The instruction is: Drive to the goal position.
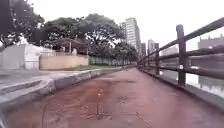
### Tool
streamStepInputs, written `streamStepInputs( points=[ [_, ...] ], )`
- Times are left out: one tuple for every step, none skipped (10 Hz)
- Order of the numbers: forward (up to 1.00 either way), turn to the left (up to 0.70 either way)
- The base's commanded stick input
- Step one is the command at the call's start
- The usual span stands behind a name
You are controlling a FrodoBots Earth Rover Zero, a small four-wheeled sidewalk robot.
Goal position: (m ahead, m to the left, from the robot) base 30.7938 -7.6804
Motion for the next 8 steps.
streamStepInputs(
  points=[
    [1.0,0.0],
    [1.0,-0.15],
    [1.0,-0.34],
    [1.0,-0.4],
    [1.0,-0.3],
    [1.0,-0.2],
    [1.0,-0.1],
    [1.0,-0.2]
  ],
)
